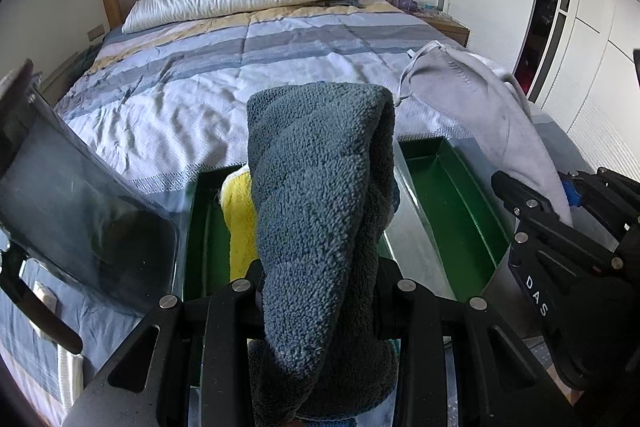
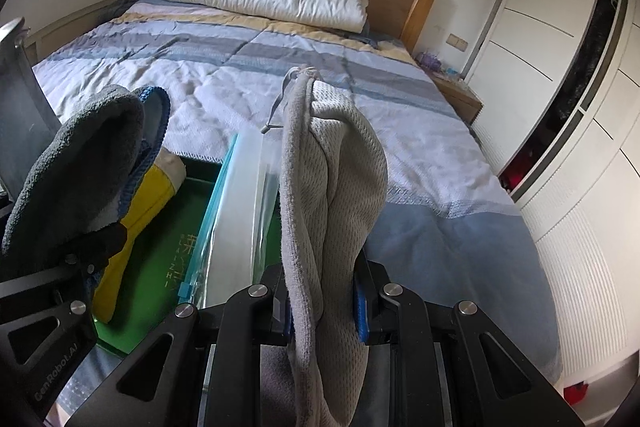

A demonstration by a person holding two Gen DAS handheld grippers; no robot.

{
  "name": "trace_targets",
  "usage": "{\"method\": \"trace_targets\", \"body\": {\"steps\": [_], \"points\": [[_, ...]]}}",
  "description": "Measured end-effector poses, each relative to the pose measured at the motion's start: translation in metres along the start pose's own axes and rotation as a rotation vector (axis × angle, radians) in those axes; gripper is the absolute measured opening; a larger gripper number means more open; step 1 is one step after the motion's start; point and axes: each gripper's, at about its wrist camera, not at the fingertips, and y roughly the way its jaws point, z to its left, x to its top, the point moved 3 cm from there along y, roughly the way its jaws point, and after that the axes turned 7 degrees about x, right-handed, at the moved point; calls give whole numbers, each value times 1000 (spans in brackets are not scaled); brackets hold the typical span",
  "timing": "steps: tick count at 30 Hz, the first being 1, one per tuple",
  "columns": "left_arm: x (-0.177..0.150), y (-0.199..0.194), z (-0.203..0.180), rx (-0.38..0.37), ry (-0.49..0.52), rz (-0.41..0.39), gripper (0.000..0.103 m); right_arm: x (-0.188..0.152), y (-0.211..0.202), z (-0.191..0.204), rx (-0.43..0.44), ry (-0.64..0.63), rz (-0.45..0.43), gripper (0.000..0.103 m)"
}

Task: Organize soft objects
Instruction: 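Lower the fleece towel and grey cloth bag into the green tray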

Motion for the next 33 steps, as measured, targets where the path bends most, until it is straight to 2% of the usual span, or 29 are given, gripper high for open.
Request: {"method": "trace_targets", "body": {"steps": [11, 33], "points": [[-2, 22, -9, 7, 4, 26, 29, 4, 31, 2, 7, -18, 25, 21], [-7, 29, -11, -3, 2, 31, 29, -11, 61, 2, 28, 11, 71, 21]]}}
